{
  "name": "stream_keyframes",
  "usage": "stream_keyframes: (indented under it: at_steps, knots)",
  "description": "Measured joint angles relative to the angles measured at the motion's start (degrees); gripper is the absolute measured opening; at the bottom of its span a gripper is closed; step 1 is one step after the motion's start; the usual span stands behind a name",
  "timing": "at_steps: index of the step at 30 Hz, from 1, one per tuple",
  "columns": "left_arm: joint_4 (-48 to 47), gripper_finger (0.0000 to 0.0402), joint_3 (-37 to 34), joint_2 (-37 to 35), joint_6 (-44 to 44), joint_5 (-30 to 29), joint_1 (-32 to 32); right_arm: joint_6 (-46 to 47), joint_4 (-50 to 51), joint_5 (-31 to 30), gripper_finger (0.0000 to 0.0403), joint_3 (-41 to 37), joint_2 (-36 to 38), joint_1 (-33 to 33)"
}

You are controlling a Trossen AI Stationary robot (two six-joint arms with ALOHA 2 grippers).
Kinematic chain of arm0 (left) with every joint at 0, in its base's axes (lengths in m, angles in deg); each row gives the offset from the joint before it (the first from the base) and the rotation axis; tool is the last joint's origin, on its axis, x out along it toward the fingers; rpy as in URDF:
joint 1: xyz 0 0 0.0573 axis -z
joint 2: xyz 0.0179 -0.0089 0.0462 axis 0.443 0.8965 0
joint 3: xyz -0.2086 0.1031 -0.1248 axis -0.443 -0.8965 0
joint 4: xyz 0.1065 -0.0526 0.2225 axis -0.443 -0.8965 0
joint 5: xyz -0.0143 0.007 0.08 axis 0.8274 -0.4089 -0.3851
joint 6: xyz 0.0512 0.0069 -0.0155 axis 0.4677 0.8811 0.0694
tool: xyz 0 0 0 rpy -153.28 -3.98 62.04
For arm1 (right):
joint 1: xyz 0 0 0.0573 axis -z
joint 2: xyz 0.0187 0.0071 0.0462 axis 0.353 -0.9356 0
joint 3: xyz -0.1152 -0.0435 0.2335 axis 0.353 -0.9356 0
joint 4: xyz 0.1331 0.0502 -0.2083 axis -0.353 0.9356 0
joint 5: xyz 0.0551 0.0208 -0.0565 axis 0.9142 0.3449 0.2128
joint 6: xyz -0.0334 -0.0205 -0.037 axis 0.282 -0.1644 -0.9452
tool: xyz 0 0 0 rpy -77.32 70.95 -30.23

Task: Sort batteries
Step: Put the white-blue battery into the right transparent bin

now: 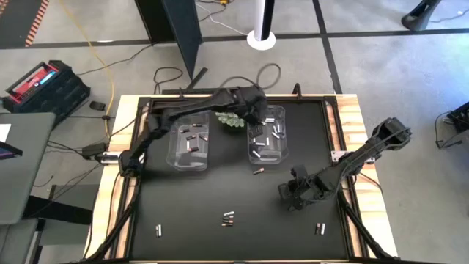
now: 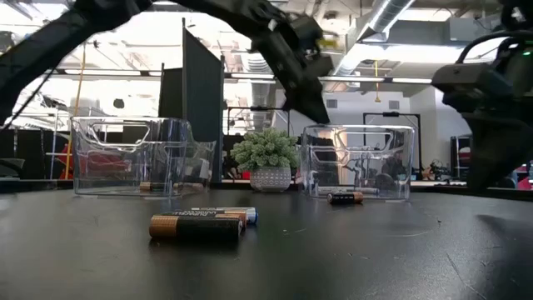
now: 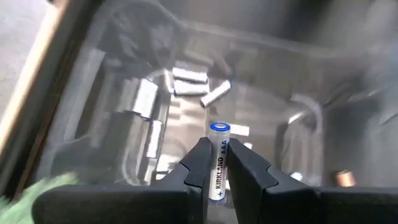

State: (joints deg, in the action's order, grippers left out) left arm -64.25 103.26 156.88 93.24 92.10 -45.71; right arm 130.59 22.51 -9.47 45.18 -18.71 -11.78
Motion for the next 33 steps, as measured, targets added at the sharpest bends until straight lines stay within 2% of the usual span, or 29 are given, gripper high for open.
stream_keyframes:
  at_steps: [5,10,18,33]
  knots:
    - [-4.49,0.0038,8.66,9.98,5.59,0.19,0.83,-0.04,-0.01,0.00,0.0019,0.00,0.00,2.03]
    - [-4.47,0.0038,11.78,15.67,6.07,-0.01,1.11,0.21,-0.17,0.00,0.0019,0.00,0.00,2.63]
    - [-3.90,0.0038,11.54,18.51,8.41,-0.19,1.19,1.37,0.06,0.00,0.0019,0.00,0.00,2.63]
    - [-2.43,0.0043,11.54,18.68,6.63,-1.29,1.21,1.42,0.52,-0.02,0.0019,0.00,0.00,3.37]
